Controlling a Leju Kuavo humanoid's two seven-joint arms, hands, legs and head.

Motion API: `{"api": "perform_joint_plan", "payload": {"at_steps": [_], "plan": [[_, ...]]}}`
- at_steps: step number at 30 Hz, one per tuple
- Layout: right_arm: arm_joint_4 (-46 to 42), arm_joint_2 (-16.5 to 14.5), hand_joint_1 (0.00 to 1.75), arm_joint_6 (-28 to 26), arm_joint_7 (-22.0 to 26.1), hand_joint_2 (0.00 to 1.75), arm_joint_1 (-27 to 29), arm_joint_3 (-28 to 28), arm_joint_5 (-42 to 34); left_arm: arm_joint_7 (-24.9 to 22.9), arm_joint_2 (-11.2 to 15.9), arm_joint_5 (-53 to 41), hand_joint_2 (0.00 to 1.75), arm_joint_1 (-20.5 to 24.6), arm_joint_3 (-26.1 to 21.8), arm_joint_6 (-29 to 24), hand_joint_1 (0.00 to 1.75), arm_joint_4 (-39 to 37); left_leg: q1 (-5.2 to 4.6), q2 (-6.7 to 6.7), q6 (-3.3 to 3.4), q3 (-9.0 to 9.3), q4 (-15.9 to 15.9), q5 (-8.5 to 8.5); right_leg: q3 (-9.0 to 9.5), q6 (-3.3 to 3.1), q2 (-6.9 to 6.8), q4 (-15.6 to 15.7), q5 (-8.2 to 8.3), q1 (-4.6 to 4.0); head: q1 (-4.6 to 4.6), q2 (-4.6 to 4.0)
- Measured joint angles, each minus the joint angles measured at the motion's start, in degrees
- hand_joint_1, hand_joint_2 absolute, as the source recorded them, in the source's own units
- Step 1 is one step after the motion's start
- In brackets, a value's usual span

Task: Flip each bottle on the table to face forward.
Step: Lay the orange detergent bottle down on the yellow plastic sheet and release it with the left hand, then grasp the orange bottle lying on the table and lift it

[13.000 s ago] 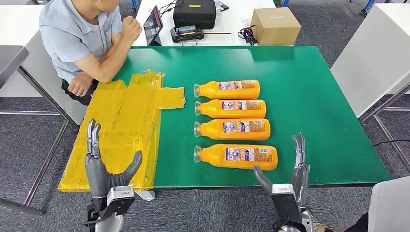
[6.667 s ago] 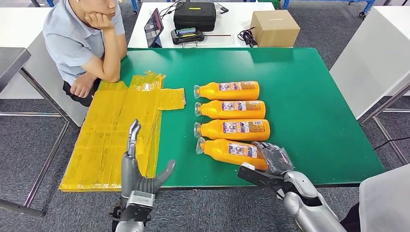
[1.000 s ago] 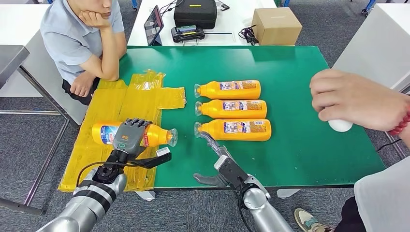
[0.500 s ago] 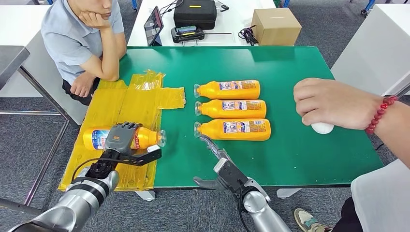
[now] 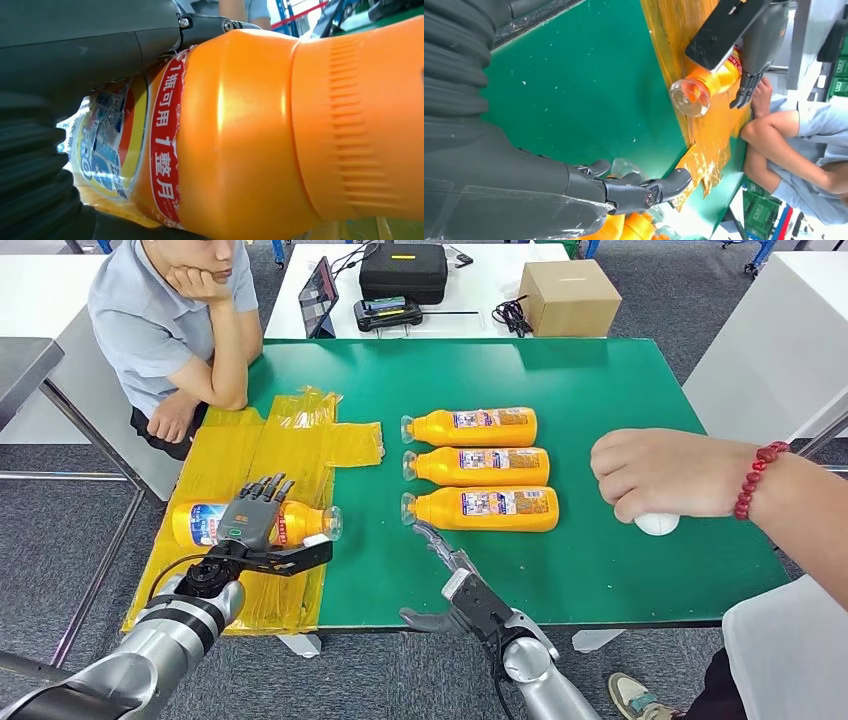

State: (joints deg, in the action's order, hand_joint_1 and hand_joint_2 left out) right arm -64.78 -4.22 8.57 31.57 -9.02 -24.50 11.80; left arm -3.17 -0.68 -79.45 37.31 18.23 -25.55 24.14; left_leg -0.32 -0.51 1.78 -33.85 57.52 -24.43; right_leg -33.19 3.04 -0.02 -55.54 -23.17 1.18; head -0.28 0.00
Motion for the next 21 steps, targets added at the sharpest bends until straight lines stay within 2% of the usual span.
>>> {"api": "perform_joint_plan", "payload": {"at_steps": [7,21], "plan": [[0.0,0.0,0.0,0.0,-0.2,1.75,0.0,0.0,0.0,0.2,-0.1,1.8,1.75,1.0,-1.2,4.4,0.0,-0.8,0.0,0.03,-0.01,0.16,0.0,-0.01,0.11,-0.01,0.01,0.0,0.0,0.0,-0.01,0.0],[0.0,0.0,0.0,0.0,-0.2,1.75,0.0,0.2,0.1,0.8,-0.2,2.9,1.75,1.2,-2.7,5.8,0.0,-1.3,-0.01,0.03,-0.01,0.22,0.0,-0.01,0.18,-0.01,0.01,0.0,0.0,0.01,-0.01,0.0]]}}
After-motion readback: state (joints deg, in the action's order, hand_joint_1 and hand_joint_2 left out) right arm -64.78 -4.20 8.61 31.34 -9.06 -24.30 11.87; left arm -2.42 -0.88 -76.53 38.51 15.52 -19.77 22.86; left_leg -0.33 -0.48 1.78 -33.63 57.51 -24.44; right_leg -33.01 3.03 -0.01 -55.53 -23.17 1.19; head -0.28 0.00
